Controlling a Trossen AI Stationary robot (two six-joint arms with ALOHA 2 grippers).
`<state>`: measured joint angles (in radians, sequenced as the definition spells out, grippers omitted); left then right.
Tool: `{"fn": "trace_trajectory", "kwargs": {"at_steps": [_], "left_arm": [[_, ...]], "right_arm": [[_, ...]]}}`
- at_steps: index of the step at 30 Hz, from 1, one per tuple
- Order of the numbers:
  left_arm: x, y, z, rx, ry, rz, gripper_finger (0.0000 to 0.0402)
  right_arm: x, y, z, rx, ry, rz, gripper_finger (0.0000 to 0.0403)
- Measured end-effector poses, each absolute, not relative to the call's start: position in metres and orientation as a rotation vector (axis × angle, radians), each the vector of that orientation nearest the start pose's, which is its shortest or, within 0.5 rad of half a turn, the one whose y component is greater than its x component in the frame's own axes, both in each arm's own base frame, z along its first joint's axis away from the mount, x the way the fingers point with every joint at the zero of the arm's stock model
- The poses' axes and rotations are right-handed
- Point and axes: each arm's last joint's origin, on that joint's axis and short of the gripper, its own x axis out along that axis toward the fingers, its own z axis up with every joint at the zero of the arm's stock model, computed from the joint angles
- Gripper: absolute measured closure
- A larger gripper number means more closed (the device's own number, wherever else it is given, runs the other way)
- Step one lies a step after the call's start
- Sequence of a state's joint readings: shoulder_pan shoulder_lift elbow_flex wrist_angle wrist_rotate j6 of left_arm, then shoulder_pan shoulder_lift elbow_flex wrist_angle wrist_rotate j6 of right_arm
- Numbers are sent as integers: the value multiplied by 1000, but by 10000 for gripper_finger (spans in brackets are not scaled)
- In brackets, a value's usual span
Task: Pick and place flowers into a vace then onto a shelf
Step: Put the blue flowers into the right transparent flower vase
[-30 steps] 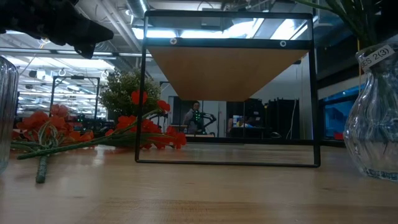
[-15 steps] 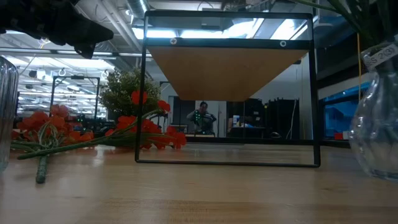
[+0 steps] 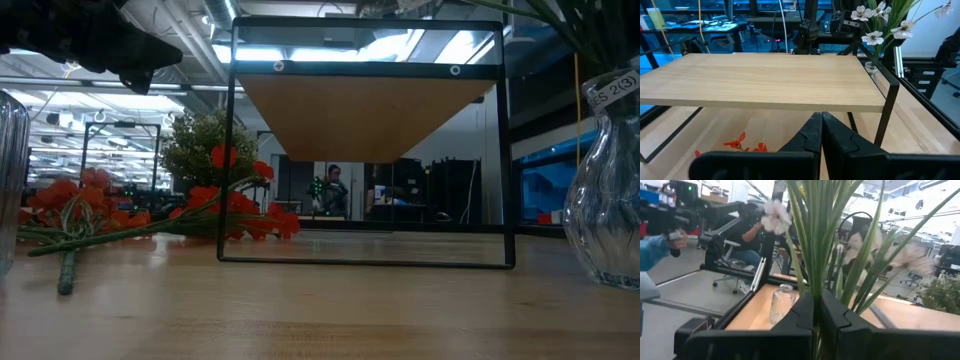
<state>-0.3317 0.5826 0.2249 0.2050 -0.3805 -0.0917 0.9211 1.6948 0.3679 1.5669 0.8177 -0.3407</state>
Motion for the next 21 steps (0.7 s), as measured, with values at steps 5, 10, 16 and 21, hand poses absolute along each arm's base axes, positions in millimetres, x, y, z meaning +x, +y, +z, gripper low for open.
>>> {"fn": "trace_trajectory", "kwargs": {"at_steps": [5, 10, 16, 21], "left_arm": [[139, -37, 205, -38, 141, 55, 398], [139, -37, 205, -38, 141, 55, 398], [139, -37, 205, -38, 141, 55, 398], [139, -37, 205, -38, 141, 55, 398]], "right_arm": [[173, 191, 156, -151, -152, 78, 398], [173, 192, 157, -151, -154, 78, 398], [173, 192, 157, -154, -155, 80, 390], [173, 192, 159, -151, -160, 81, 357]]}}
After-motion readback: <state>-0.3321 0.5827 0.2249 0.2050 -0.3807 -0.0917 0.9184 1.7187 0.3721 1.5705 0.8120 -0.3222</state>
